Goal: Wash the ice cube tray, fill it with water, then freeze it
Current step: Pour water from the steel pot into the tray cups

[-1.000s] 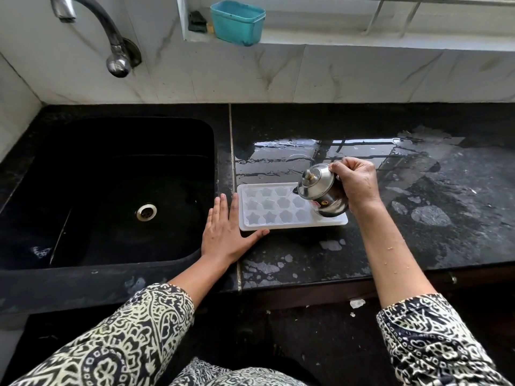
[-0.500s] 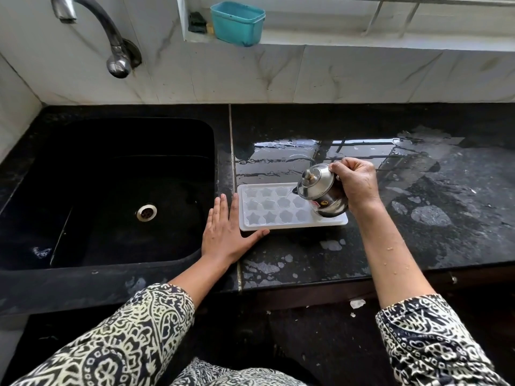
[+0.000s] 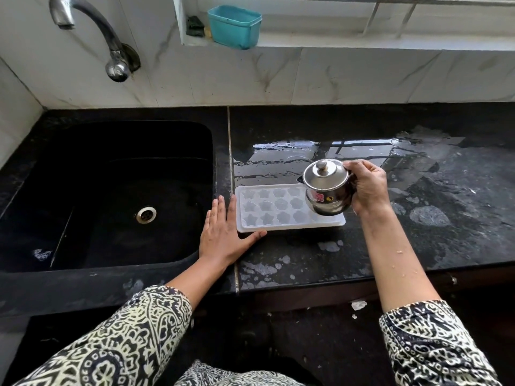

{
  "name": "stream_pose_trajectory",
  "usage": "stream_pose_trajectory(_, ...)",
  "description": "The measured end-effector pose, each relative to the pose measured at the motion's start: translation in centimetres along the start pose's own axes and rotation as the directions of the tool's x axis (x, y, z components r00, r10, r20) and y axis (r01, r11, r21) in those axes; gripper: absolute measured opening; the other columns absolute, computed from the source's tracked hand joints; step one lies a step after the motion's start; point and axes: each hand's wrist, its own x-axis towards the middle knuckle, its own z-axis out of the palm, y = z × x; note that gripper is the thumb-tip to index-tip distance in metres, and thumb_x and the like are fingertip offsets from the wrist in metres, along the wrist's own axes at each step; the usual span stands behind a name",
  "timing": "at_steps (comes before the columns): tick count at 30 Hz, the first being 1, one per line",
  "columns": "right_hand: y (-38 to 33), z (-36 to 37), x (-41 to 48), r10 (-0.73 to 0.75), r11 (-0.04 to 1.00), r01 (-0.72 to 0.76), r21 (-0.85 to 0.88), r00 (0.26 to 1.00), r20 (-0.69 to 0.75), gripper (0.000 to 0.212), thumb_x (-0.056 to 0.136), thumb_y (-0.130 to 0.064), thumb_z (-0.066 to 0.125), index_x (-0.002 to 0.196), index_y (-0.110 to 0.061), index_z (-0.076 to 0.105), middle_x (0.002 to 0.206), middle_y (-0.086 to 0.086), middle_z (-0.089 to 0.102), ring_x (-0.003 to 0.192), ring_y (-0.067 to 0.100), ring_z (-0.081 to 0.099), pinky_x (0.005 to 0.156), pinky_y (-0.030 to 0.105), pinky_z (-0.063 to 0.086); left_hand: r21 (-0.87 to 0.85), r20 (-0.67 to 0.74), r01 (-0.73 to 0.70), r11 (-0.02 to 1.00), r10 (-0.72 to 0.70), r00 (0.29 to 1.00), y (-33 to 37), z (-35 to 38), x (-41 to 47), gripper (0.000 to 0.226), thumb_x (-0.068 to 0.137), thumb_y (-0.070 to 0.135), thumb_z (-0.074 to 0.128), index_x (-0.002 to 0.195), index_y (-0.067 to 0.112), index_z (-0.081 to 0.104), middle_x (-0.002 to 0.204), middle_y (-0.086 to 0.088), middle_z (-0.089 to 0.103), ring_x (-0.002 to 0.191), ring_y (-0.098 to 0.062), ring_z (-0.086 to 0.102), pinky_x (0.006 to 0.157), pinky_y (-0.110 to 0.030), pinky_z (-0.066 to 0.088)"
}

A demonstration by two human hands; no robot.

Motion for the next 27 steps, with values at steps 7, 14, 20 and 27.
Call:
stream_pose_trajectory(7,-0.2,-1.2,0.7,-0.078,0.980,0.083,-0.183,0.996,0.035,0.035,0.083,-0.006,0.064,0.054,-0.017,0.046,0.055,-0.002,0.050,0.055,0.012,0.047,0.055,0.022,0.045,-0.006,0.001,0.004,1.000,-0.004,1.000,0.2,-0.1,0.0,0.118,0.066,0.092,0.027,0.153,0.022,-0.011,0.161,-0.010,-0.010,0.148,-0.019,-0.013,0.119,-0.035,-0.007)
stream_pose_trajectory(14,-0.4,-1.8,1.1,-0.093,0.950,0.115,-0.291,0.992,0.090,0.039,0.083,-0.005,0.062,0.053,-0.018,0.041,0.051,-0.003,0.045,0.047,0.009,0.041,0.048,0.021,0.038,-0.010,0.011,0.021,1.000,-0.021,1.000,0.5,-0.4,-0.1,0.116,0.067,0.090,0.031,0.153,0.024,-0.011,0.161,-0.008,-0.010,0.147,-0.018,-0.013,0.120,-0.036,-0.006)
stream_pose_trajectory(20,-0.6,-2.1,1.6,-0.109,0.929,0.143,-0.340,0.987,0.115,0.037,0.082,-0.005,0.062,0.053,-0.016,0.041,0.047,-0.007,0.041,0.044,0.005,0.037,0.045,0.019,0.036,0.001,0.016,0.031,1.000,-0.031,0.999,0.6,-0.5,-0.2,0.115,0.068,0.090,0.030,0.153,0.024,-0.012,0.161,-0.007,-0.011,0.147,-0.016,-0.014,0.120,-0.034,-0.007)
stream_pose_trajectory(27,-0.6,-2.4,1.9,-0.115,0.919,0.159,-0.361,0.983,0.140,0.036,0.082,-0.007,0.062,0.053,-0.015,0.042,0.048,-0.006,0.041,0.044,0.004,0.038,0.045,0.018,0.037,-0.001,0.015,0.030,1.000,-0.030,0.999,0.6,-0.5,-0.2,0.115,0.068,0.088,0.032,0.153,0.023,-0.011,0.161,-0.006,-0.011,0.147,-0.016,-0.014,0.117,-0.031,-0.010)
